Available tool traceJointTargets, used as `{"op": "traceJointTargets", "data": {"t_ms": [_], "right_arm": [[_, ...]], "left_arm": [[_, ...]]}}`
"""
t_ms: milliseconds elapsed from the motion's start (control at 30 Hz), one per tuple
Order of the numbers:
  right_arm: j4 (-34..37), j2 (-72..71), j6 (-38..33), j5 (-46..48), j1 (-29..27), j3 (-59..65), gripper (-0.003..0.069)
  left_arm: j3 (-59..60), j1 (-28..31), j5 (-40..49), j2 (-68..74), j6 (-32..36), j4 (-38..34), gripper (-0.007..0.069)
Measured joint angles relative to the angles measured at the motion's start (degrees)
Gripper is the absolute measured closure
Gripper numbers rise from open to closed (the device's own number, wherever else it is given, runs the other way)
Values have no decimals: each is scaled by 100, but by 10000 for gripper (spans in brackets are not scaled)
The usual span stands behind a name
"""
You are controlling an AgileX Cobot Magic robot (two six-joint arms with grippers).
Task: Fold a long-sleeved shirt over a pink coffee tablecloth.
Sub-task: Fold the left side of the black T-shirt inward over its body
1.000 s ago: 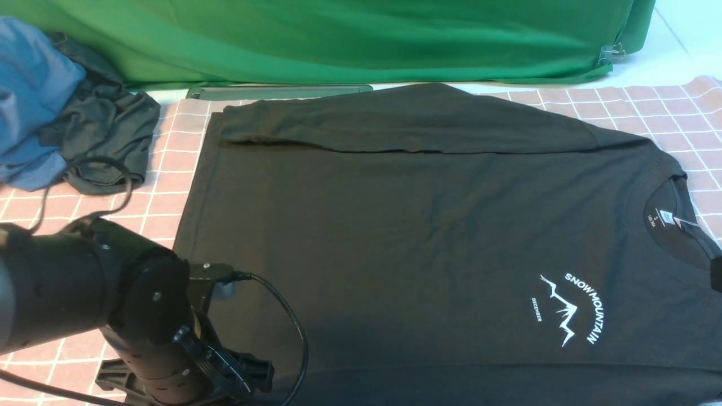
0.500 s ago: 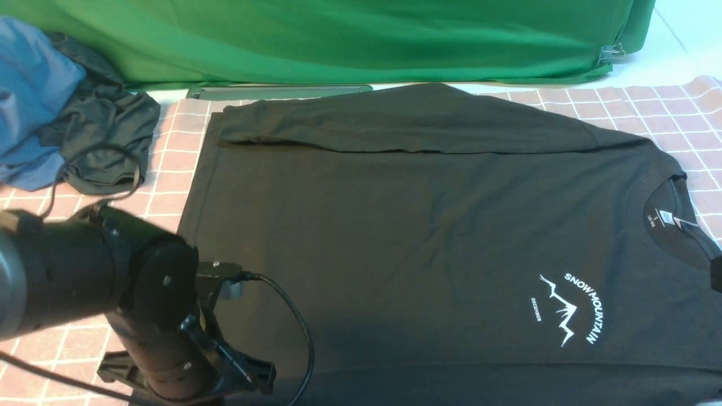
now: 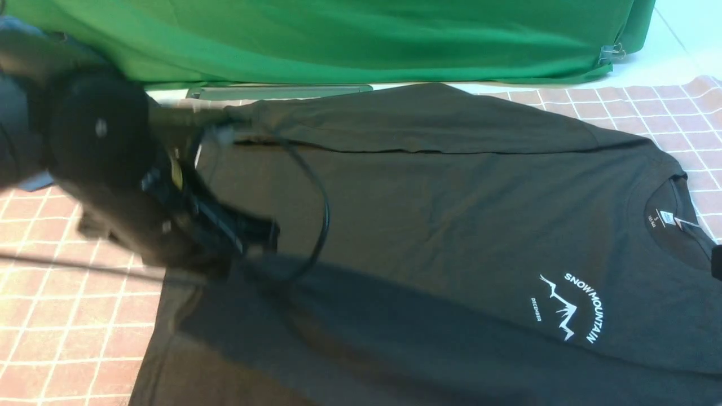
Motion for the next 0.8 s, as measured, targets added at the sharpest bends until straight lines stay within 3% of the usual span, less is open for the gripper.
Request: {"op": "traceJointTargets", "data": {"t_ms": [267,800], "right_arm": [[0,0,0,-24,0,0,568],[0,0,5,-26,0,0,568]], "left_arm": [[-931,51,37,741,-111,562,580],[-1945,1016,-426,2151,-198,629,580]]}}
